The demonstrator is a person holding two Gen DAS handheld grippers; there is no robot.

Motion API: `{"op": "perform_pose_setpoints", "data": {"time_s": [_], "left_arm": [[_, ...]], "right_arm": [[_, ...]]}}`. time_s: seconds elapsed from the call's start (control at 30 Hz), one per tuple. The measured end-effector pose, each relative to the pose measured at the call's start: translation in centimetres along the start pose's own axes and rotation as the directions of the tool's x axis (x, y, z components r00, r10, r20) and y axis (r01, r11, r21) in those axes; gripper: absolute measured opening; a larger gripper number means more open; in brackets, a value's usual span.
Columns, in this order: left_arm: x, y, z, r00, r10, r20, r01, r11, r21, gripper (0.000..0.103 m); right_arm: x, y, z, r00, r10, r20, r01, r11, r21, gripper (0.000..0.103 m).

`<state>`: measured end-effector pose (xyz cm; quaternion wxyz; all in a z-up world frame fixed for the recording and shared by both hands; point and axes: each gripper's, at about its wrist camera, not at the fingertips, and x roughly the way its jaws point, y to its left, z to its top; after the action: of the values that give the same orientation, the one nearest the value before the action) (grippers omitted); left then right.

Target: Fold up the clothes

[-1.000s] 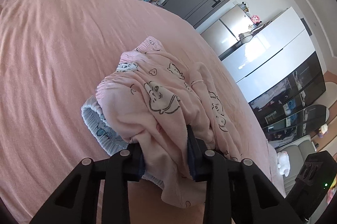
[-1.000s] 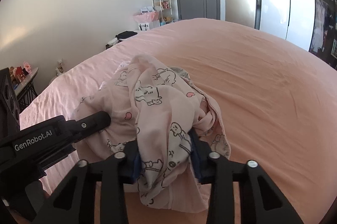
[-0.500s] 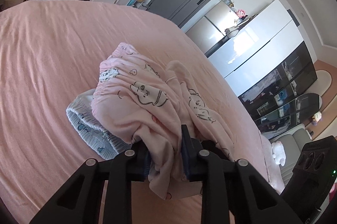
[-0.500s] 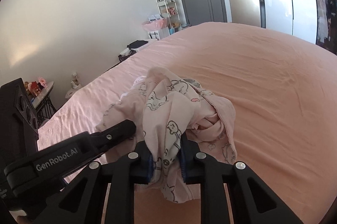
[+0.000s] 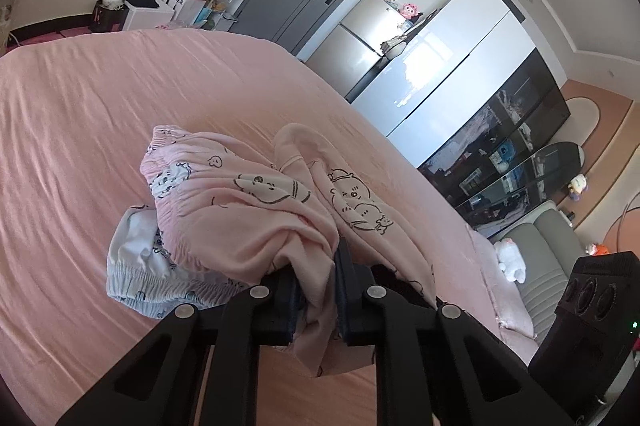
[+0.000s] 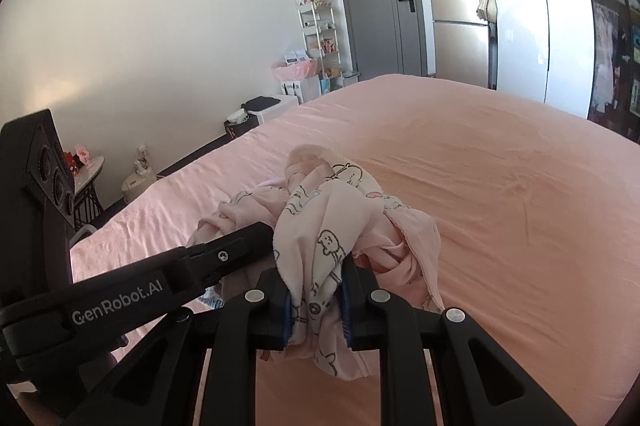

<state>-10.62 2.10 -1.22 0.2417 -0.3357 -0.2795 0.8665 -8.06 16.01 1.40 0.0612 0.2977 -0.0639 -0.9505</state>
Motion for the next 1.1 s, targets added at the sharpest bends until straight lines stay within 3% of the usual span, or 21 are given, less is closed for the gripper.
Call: {"op": "perform_pose_setpoints", "data": {"time_s": [0.23,0.33,0.47,0.67,0.93,1.1], "left_arm": [[-1.3,-1.1,0.8,0.998,-0.065,0.02,0.065,0.998,0.02,0.013],[-1.8,-1.3,1.1,0.991,-0.128,0.026,0.128,0.992,-0.002,0.013],[-2.1,-3.4,1.1,0.99,-0.135,0.027,0.133,0.988,0.074,0.013],[-2.3,-6.2,0.5,0.984,-0.176,-0.013,0.176,0.974,0.141,0.013],[-3.6,-11.1,-1.1,0.963,-0.261,-0.061,0.268,0.932,0.244,0.013],[-3.9,-13.4,-3.1,0.946,-0.299,-0.127,0.323,0.912,0.252,0.013]], "right_arm": [[-4.7,-2.0,1.4,0.997,-0.029,0.077,0.025,0.999,0.043,0.016],[-6.5,-3.0,2.1,0.994,-0.034,0.105,0.028,0.998,0.061,0.016],[-8.4,-3.4,2.7,0.991,-0.038,0.13,0.029,0.997,0.066,0.016],[-11.3,-3.0,2.9,0.984,-0.076,0.164,0.073,0.997,0.024,0.016],[-17.3,-5.2,2.6,0.969,-0.121,0.216,0.106,0.991,0.078,0.016],[-21.3,-5.9,2.9,0.96,-0.152,0.234,0.138,0.988,0.074,0.016]]}}
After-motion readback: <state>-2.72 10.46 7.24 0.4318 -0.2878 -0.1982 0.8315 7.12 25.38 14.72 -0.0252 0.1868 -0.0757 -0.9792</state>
